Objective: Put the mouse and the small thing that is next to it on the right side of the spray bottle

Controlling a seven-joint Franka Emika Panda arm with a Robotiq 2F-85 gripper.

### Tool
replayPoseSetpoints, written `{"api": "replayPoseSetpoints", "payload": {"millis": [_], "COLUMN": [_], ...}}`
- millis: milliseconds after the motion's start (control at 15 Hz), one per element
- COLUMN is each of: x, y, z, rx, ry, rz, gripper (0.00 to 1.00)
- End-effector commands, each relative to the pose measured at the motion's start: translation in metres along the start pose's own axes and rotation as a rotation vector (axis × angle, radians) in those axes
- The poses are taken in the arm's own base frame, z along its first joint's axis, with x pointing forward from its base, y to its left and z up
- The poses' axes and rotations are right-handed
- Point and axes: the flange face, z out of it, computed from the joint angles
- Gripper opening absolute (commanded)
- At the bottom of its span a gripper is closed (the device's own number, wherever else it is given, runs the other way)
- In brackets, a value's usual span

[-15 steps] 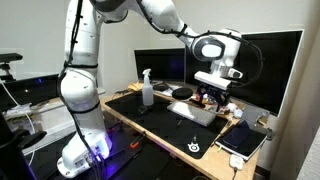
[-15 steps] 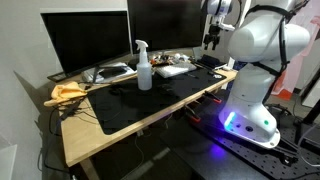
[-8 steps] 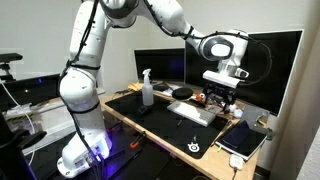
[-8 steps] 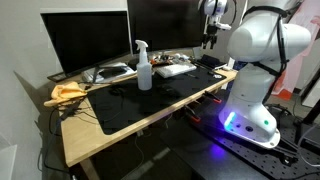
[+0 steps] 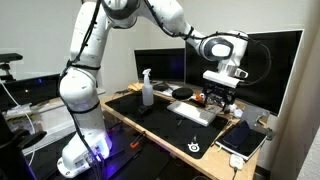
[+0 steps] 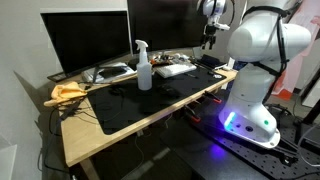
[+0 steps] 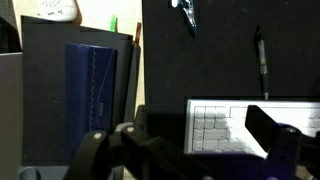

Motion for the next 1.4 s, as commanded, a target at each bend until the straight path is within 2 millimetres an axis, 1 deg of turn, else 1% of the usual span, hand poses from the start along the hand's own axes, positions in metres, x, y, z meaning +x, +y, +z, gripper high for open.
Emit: {"api": "replayPoseSetpoints", "payload": {"millis": [0, 267, 467, 733, 1067, 1333], "x": [0.011, 0.031, 0.046, 0.066, 0.083, 0.099], "y": [0.001, 0.005, 0.008, 0.013, 0.025, 0.032], "z": [0.009, 0.029, 0.038, 0.039, 0.035, 0.044], "rx": [0.009, 0.024, 0.020, 0.014, 0.008, 0.006], "ry": [-0.010, -0.052, -0.059, -0.055, -0.049, -0.060], "rz": [0.024, 0.062, 0.091, 0.126, 0.178, 0.215], "gripper": [1.00, 1.00, 1.00, 1.00, 1.00, 1.00]}}
